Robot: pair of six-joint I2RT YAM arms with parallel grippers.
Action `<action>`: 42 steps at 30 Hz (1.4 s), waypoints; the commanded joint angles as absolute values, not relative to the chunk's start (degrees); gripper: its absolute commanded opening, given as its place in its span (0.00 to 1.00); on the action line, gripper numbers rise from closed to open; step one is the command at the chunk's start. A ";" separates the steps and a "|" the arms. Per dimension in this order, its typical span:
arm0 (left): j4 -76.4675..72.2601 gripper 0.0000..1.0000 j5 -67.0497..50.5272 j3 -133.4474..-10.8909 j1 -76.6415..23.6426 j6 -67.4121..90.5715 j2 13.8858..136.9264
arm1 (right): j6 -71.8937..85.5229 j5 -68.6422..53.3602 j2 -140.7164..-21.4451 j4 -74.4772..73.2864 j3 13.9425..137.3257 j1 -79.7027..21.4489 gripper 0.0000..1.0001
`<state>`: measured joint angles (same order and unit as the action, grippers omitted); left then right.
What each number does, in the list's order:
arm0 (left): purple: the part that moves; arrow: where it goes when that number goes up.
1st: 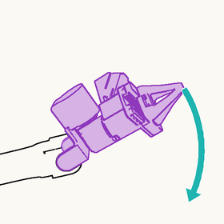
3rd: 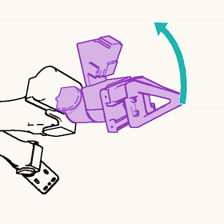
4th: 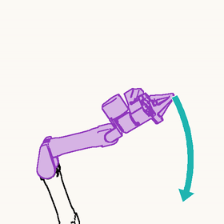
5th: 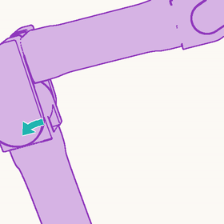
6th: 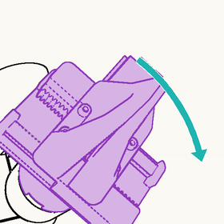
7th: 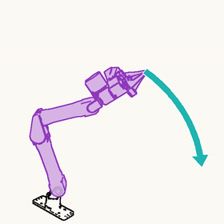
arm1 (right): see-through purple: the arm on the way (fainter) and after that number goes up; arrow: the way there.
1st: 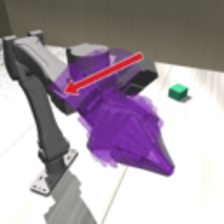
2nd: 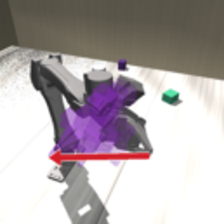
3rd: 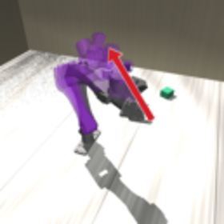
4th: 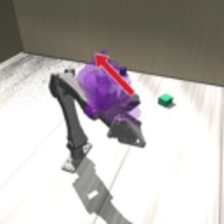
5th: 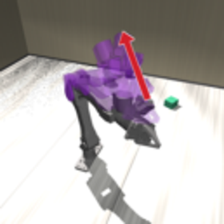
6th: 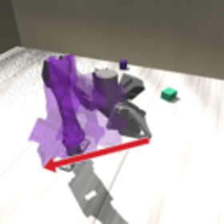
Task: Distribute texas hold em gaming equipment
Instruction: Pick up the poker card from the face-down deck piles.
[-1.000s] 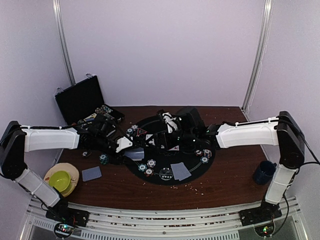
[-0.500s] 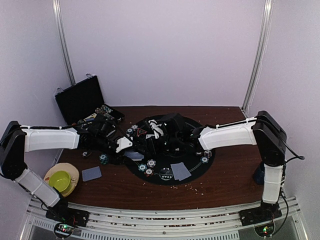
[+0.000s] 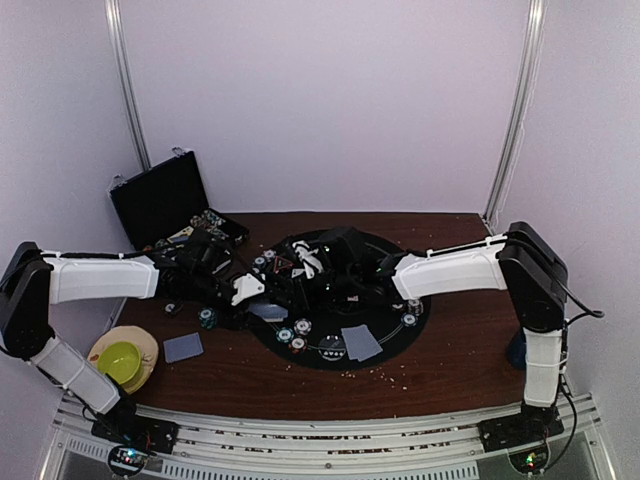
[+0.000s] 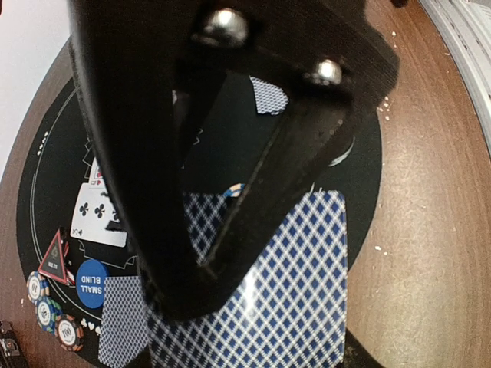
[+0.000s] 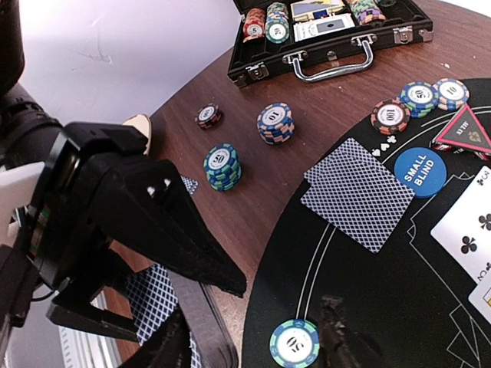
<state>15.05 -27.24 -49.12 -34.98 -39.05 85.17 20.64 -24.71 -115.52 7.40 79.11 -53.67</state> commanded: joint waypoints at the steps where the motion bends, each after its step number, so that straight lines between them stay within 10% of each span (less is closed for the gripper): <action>1: 12.92 0.53 -28.53 -48.87 -34.93 -38.85 83.67 | 18.99 -23.97 -116.07 6.78 78.63 -53.81 0.52; 21: 12.92 0.53 -28.29 -49.13 -34.94 -38.85 84.67 | 15.42 -26.27 -112.28 3.27 75.95 -52.30 0.01; 42: 12.96 0.53 -27.94 -49.22 -34.96 -38.78 84.90 | 17.14 -27.74 -101.78 2.56 68.18 -50.51 0.00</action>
<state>14.68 -26.76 -48.75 -34.94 -38.72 85.19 15.49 -28.14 -106.24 0.89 71.96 -51.51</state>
